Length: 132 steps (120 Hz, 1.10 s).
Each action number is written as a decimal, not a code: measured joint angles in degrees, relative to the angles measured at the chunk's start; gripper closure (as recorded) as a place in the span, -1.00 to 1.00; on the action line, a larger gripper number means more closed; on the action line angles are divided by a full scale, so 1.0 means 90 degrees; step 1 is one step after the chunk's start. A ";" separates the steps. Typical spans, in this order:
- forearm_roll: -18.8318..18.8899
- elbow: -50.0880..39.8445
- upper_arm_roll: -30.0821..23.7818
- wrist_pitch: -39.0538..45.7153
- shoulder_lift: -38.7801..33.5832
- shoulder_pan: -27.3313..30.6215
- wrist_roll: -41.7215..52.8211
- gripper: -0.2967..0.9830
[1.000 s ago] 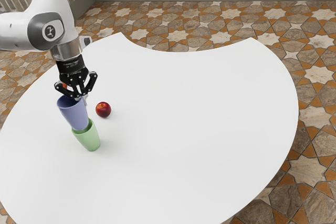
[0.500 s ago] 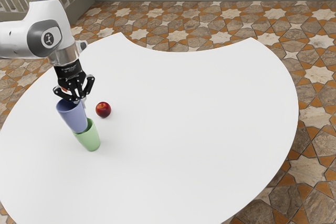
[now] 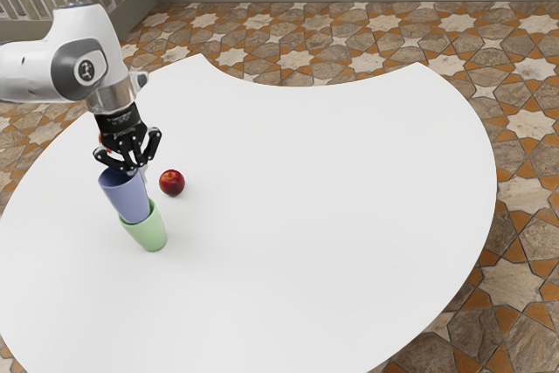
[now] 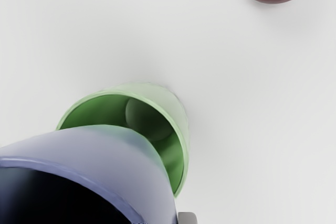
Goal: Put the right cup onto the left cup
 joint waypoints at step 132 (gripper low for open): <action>0.0002 0.0049 0.0068 0.0259 0.0017 -0.0001 0.0027 -0.37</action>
